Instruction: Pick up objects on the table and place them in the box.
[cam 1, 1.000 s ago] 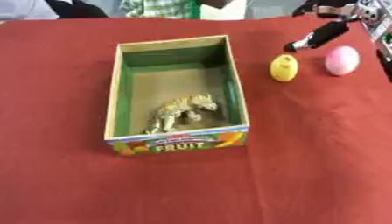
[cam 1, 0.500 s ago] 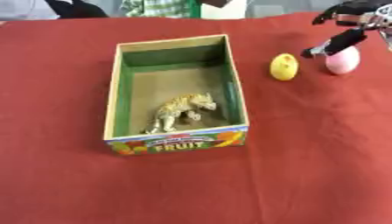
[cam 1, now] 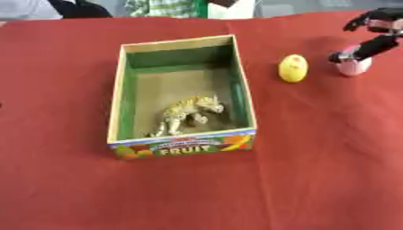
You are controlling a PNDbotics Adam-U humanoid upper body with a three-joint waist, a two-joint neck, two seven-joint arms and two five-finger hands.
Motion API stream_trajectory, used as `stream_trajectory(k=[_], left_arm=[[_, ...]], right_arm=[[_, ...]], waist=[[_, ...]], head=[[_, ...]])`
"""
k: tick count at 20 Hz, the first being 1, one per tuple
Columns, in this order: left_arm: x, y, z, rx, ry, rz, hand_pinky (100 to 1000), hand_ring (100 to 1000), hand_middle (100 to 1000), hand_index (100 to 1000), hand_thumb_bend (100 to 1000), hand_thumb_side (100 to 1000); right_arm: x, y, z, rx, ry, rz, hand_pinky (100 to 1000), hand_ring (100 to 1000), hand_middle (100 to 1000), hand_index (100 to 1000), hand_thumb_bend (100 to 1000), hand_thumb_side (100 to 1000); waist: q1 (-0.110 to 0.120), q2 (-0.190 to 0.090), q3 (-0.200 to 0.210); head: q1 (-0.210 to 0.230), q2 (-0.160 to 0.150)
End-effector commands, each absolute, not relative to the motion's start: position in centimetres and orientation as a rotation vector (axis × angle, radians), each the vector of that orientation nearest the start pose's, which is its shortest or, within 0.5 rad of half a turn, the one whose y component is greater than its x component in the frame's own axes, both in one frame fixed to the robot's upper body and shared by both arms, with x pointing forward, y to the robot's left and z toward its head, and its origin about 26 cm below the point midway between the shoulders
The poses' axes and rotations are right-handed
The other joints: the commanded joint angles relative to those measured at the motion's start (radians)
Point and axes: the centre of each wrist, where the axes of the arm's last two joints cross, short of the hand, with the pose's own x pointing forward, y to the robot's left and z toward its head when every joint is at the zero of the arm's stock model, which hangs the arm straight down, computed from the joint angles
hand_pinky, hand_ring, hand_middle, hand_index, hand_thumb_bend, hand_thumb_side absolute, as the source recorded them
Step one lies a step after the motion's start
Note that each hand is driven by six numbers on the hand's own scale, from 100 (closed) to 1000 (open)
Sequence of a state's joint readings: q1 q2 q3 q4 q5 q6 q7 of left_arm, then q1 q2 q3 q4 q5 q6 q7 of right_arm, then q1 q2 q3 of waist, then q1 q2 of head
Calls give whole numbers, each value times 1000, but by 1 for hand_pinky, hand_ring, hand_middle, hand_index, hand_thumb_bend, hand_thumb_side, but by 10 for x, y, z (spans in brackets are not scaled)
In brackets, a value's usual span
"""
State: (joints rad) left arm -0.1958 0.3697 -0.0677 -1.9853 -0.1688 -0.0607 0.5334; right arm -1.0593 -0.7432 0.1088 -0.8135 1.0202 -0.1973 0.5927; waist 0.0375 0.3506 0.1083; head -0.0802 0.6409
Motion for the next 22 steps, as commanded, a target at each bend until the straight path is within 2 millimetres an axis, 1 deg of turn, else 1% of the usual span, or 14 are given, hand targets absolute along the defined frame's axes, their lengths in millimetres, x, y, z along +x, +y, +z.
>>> stream_trajectory(k=[1,2,3,6,8,9,12,14,15,17,18,19,21,22], left_arm=[[289,264,173,600,-2338,36,502,626,672,713,100,830],[289,264,174,596,-2339,37,502,626,672,713,100,830],[289,264,174,595,-2339,37,502,626,672,713,100,829],[289,264,174,595,-2337,38,502,627,671,713,100,829],[289,264,174,595,-2336,40,502,627,671,713,100,829],[289,264,174,595,-2336,40,502,627,671,713,100,829],[289,263,174,593,-2337,39,502,627,671,713,100,828],[289,263,174,593,-2336,38,502,628,671,711,100,827],[289,263,174,593,-2335,38,502,627,670,709,100,827],[289,264,173,595,-2335,36,502,627,669,708,100,827],[289,264,173,595,-2334,36,502,627,669,708,100,827],[289,264,173,595,-2334,35,501,627,669,708,100,827],[289,264,173,593,-2335,32,501,627,668,707,100,826],[289,264,173,593,-2334,31,501,627,668,706,100,825]], right_arm=[[452,-418,309,-1173,-951,1433,895,977,890,955,493,722],[451,-420,308,-1172,-946,1427,895,976,890,959,460,683],[450,-422,306,-1171,-941,1419,893,975,888,963,494,719],[449,-427,303,-1171,-925,1390,889,970,868,965,492,720],[449,-428,300,-1169,-918,1381,884,965,831,962,492,717],[449,-429,298,-1167,-916,1381,879,960,791,952,484,714],[450,-428,295,-1164,-924,1381,869,945,721,912,434,704],[451,-427,294,-1160,-940,1378,855,913,649,810,378,710],[450,-427,295,-1158,-949,1379,836,880,594,713,350,708],[450,-426,296,-1158,-969,1386,805,827,518,604,288,704],[449,-425,297,-1156,-986,1390,798,815,506,577,251,695],[449,-423,298,-1155,-1002,1392,780,788,482,536,177,668],[448,-420,299,-1148,-1034,1401,758,764,467,511,100,627],[448,-419,300,-1142,-1048,1406,753,759,463,499,100,608]], waist=[[-3,-23,-2],[-2,-23,-3],[-2,-23,-3],[-1,-22,-3],[0,-21,-2],[0,-21,-2],[2,-19,-2],[2,-18,-1],[2,-18,-1],[2,-19,-2],[2,-20,-3],[2,-21,-4],[1,-22,-6],[1,-23,-7]], head=[[6,-5],[6,-6],[7,-6],[5,-8],[4,-9],[4,-10],[3,-10],[4,-10],[4,-10],[5,-9],[5,-8],[4,-8],[5,-7],[5,-7]])
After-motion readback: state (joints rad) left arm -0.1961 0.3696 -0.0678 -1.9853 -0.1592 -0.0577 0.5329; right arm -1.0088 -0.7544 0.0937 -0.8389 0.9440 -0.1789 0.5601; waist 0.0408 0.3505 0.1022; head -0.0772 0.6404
